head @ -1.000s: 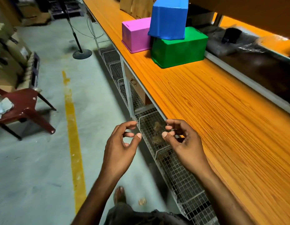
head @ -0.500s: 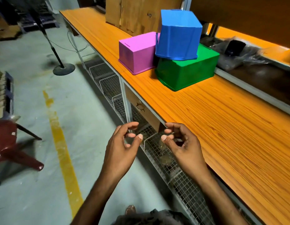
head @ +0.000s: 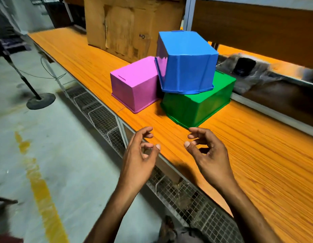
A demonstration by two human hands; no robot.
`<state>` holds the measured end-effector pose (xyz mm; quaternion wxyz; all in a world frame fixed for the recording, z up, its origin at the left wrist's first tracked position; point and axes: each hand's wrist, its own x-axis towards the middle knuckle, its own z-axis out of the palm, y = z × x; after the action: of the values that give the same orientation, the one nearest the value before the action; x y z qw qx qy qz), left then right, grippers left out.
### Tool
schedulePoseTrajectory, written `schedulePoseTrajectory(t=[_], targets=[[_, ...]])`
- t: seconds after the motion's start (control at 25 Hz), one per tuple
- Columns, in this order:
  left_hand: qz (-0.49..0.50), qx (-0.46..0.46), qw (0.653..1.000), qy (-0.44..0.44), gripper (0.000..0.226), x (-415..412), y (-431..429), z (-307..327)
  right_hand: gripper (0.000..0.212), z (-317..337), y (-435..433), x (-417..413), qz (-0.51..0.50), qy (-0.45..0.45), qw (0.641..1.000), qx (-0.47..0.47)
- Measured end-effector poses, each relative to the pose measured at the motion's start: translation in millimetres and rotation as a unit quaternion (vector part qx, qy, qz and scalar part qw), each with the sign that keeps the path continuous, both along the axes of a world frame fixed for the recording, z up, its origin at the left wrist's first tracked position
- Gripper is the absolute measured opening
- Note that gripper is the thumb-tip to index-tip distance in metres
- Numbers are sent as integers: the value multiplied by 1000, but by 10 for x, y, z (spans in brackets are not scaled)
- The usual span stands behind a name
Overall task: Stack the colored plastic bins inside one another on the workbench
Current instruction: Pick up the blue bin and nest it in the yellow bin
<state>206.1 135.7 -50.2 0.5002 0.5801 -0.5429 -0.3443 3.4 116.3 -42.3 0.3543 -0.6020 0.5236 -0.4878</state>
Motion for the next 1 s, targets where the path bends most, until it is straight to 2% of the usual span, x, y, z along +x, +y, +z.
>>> schedulePoseTrajectory(t=[0.16, 0.4, 0.56, 0.72, 0.88, 1.0], targets=[[-11, -34, 999, -10, 47, 104, -757, 94, 36, 113, -722, 94, -50, -19, 998, -30], [-63, -45, 997, -13, 46, 169, -1674, 200, 37, 207, -1483, 148, -114, 11, 991, -70], [-124, -59, 990, 17, 51, 236, -2394, 281, 41, 313, -2048, 94, -232, 28, 967, -105], [-150, -57, 987, 21, 57, 197, -3013, 311, 44, 439, -2549, -85, -353, 49, 927, -115], [-172, -47, 983, 45, 69, 183, -3249, 214, 54, 297, -2824, -205, -348, 74, 933, -53], [-175, -22, 984, 37, 84, 172, -3303, 151, 62, 189, -2837, -185, -274, 59, 960, -10]])
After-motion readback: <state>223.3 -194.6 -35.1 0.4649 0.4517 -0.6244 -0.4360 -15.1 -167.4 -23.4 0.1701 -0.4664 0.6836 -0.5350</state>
